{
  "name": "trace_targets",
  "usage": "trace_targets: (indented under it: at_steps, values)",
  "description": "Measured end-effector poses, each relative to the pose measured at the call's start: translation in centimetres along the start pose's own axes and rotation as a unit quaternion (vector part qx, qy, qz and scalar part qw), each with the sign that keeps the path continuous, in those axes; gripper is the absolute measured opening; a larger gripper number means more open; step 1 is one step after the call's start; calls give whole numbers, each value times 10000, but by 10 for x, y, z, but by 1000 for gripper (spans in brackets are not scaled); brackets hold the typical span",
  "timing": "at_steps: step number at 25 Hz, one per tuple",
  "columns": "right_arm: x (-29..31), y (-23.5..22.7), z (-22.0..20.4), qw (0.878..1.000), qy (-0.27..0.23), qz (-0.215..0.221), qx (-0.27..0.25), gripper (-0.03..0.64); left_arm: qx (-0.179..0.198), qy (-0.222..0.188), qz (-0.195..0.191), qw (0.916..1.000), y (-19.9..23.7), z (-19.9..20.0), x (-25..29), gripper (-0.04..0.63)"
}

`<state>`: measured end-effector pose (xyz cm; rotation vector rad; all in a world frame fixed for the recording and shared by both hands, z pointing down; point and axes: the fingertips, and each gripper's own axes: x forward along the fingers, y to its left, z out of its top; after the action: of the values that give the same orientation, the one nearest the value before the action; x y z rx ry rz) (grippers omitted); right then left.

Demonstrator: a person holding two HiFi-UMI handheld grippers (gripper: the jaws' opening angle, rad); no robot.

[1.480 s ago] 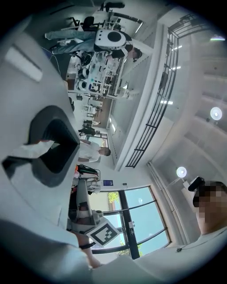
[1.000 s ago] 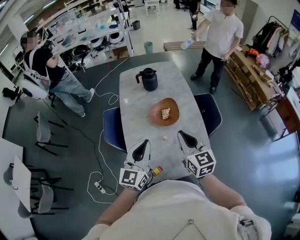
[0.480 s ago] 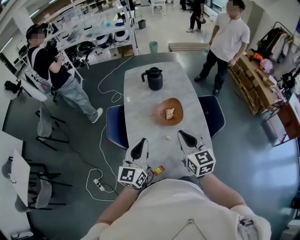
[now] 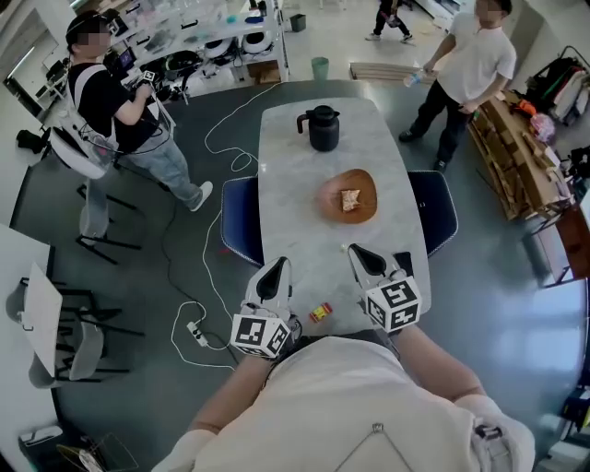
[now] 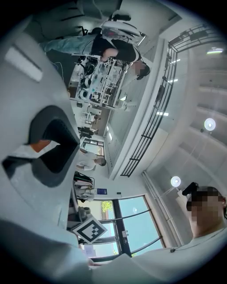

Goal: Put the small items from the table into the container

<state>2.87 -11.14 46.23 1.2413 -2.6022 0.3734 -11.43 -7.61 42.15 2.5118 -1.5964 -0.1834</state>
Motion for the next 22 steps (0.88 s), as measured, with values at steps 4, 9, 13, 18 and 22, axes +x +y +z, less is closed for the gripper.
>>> trace_targets:
  at_steps: [4,9,13,18,22]
  values:
    - [29,18,-63,9969,712,334,-81,29,-13,70,258,9996,16,-11,-24,3]
    - [68,45,-194,9727,2159,833,-180,82,-172,378,805,9959,50,-37,-72,3]
    - [66,67,-318,9238,3599,1249,-384,144,-319,733,1293,9884,73,-59,-113,3]
    - [66,50,-410,8802,4589,1062,-591,186,-387,957,1566,9822,107,-81,-135,3]
    - [69,51,-440,8712,4838,769,-331,183,-460,1157,1730,9770,126,-96,-159,3]
